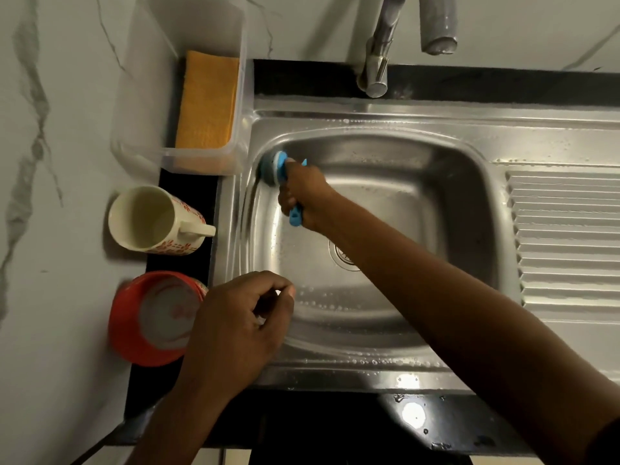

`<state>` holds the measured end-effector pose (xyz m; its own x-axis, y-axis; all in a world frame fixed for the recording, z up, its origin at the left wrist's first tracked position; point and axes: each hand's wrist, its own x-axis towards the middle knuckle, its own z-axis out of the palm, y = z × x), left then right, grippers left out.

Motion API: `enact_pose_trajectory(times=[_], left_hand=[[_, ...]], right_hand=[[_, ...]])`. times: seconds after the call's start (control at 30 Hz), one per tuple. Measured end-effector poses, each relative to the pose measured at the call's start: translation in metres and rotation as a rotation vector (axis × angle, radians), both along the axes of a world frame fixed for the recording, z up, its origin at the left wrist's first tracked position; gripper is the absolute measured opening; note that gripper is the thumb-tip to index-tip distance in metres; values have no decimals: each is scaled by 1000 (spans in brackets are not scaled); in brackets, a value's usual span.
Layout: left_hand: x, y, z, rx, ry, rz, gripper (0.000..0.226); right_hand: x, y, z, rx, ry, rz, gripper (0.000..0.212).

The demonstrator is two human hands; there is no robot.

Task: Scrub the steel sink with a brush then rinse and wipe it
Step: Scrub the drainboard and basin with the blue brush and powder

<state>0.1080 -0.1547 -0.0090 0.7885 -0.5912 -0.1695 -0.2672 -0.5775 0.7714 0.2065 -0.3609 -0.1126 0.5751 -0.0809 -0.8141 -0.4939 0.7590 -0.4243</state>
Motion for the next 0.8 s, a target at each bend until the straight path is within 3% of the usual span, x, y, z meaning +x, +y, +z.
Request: enact_pose_trajectory(times=[0.1, 0.3, 0.47, 0.57, 0.63, 0.7, 0.73, 0.77, 0.8], left_hand=[[0, -4, -2, 8, 8, 1, 10], [2, -14, 1, 13, 15, 8, 9], [5, -14, -1, 35, 0, 20, 9], [4, -13, -1, 33, 3, 26, 10], [1, -12, 0, 24, 8, 38, 10], [1, -12, 0, 21, -7, 56, 10], [0, -11, 0, 20, -5, 62, 10], [-1, -12, 0, 18, 2, 62, 11], [-3, -12, 1, 19, 12, 54, 11]], right_hand=[[-11, 13, -22, -111, 62, 152, 26], [-54, 36, -51, 6, 167, 357, 19], [3, 2, -44, 44, 118, -34, 25], [9, 13, -58, 22, 193, -86, 41], [8, 24, -58, 6, 222, -97, 41], [9, 29, -66, -72, 213, -54, 30], [7, 30, -69, -193, 211, 21, 38], [4, 30, -77, -364, 212, 140, 58], [-3, 29, -82, -573, 181, 247, 54]])
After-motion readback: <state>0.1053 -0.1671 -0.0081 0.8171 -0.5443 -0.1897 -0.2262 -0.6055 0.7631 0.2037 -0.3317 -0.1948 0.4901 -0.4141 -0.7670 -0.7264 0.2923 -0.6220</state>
